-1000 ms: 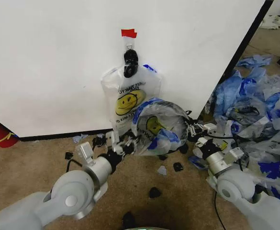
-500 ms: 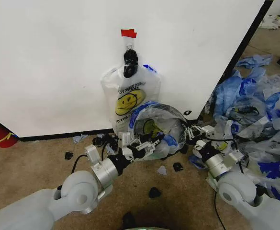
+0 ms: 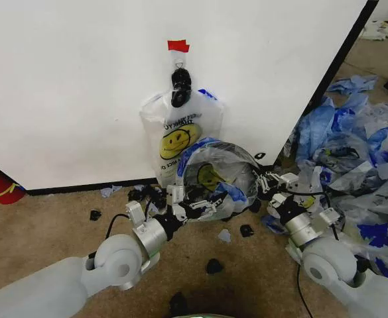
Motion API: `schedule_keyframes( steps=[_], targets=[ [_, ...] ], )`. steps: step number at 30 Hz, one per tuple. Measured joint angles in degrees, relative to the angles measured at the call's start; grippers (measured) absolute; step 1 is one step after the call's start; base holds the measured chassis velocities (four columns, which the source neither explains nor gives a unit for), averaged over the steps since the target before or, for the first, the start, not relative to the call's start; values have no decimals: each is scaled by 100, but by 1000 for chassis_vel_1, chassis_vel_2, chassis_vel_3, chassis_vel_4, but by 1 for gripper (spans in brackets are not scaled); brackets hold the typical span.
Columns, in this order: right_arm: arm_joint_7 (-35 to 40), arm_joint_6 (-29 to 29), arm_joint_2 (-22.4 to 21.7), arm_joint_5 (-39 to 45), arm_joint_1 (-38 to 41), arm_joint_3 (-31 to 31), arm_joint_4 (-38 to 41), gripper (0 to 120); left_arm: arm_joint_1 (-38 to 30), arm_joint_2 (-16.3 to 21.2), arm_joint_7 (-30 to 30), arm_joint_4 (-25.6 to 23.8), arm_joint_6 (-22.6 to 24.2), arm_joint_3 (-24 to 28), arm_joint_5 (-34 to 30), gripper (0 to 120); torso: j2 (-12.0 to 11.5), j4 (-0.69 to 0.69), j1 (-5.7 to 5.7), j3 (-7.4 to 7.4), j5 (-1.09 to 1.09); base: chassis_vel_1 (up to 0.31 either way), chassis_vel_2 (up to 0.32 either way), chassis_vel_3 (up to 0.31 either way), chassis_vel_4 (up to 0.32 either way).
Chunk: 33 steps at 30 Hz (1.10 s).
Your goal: Pick up the garbage bag from the wall and place it over the trash bin.
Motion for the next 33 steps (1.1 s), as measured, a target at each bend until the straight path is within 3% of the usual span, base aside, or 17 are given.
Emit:
schedule_keyframes(
  steps=[12,29,33],
  targets=[
    [81,-9,8,-47,-10,20,-51,0,-256,-39,-58,-88,12,190,-344,100,0,0,0,0,1,0,0,0,0],
    [107,-21,-28,2,15,45,-34,0,-676,-229,-232,115,33,644,-231,100,0,0,0,0,1,0,0,0,0],
    [105,-20,-21,2,37,43,-70,0,-702,-233,-244,136,32,696,-209,91,0,0,0,0,1,0,0,0,0]
  ],
)
